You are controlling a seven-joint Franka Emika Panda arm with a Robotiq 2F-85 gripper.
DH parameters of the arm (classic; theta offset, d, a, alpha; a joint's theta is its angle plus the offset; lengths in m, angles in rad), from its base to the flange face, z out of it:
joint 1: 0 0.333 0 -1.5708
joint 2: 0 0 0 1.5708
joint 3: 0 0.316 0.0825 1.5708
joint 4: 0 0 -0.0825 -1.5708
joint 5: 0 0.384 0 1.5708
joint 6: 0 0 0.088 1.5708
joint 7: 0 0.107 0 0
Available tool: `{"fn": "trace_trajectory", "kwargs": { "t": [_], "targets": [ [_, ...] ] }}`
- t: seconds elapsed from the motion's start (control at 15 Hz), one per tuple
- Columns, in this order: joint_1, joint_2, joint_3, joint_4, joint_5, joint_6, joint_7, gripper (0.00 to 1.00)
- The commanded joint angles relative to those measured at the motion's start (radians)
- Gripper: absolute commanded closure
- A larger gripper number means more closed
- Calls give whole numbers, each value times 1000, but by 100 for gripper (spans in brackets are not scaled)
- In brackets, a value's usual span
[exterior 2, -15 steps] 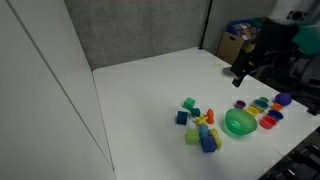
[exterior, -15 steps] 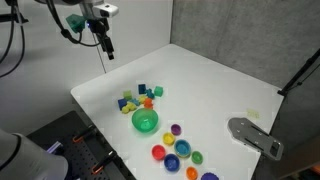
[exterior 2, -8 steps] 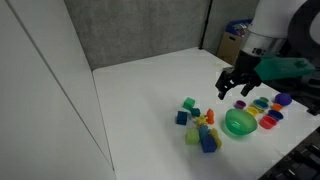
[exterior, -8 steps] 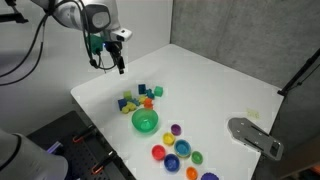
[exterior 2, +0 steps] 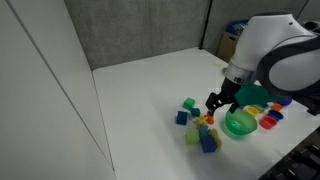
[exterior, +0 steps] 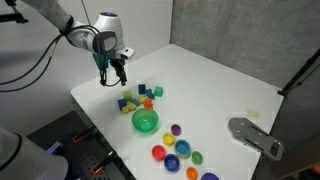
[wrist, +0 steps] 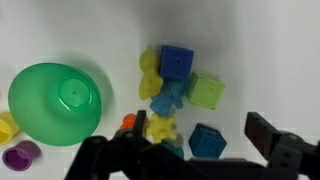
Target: Put the yellow bear toy in the green bowl
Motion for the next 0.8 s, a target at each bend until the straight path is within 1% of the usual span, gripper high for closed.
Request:
{"fn": "trace_trajectory", "kwargs": {
  "t": [0.0, 0.47, 0.73],
  "targets": [
    [41, 66, -50, -14, -23, 66, 46, 0],
    [100, 233, -148, -2, -23, 147, 47, 0],
    [138, 307, -187, 14, -11, 176, 45, 0]
  ]
}}
